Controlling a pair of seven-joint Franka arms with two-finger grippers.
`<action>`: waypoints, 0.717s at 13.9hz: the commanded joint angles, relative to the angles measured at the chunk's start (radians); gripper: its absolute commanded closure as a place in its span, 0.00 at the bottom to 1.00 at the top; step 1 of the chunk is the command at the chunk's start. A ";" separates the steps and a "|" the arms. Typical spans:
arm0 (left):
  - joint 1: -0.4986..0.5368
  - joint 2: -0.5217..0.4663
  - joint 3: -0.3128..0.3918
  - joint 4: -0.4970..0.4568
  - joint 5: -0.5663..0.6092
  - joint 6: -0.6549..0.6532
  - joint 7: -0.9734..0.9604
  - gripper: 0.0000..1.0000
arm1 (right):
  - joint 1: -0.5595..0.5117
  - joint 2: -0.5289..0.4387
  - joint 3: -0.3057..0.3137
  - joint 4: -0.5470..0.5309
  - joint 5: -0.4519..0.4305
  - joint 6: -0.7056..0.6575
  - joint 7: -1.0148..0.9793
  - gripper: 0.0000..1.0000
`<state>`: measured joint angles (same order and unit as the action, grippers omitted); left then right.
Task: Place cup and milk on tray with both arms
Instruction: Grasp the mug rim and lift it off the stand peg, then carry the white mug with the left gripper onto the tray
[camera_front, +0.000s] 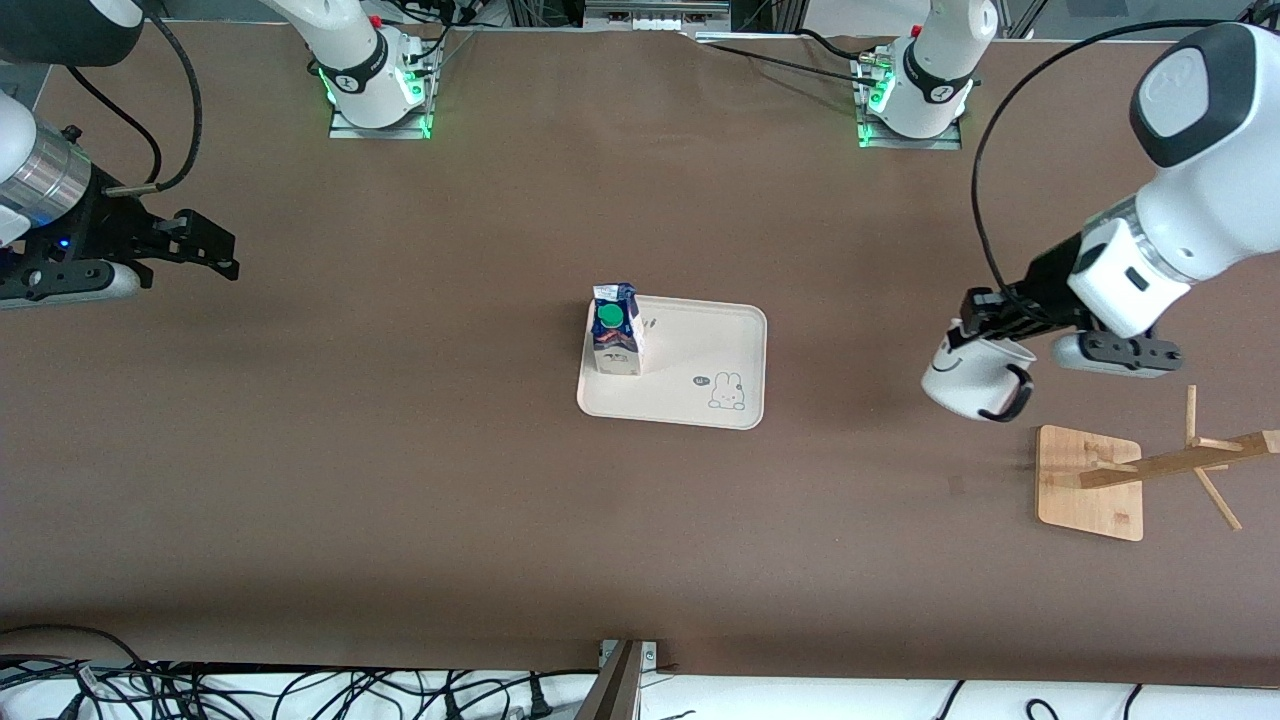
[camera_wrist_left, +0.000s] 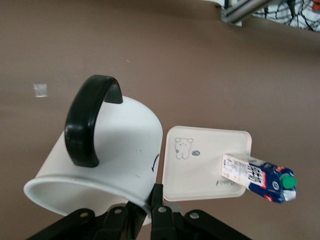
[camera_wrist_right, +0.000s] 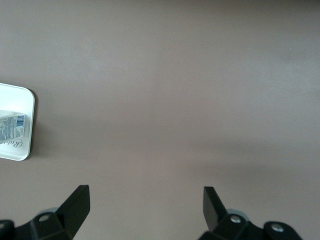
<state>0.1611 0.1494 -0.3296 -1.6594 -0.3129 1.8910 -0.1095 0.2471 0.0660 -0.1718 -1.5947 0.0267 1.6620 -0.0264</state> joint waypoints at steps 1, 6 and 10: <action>0.008 0.005 -0.048 0.023 -0.006 -0.052 -0.010 1.00 | -0.009 0.006 0.005 0.018 -0.001 -0.007 0.005 0.00; -0.052 0.063 -0.121 0.010 -0.003 -0.069 -0.024 1.00 | -0.009 0.006 0.005 0.018 -0.001 -0.007 0.005 0.00; -0.231 0.261 -0.117 0.082 0.212 -0.064 -0.227 1.00 | -0.009 0.006 0.005 0.018 -0.001 -0.007 0.003 0.00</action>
<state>-0.0171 0.2955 -0.4468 -1.6654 -0.2077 1.8346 -0.2272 0.2460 0.0672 -0.1727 -1.5943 0.0267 1.6620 -0.0261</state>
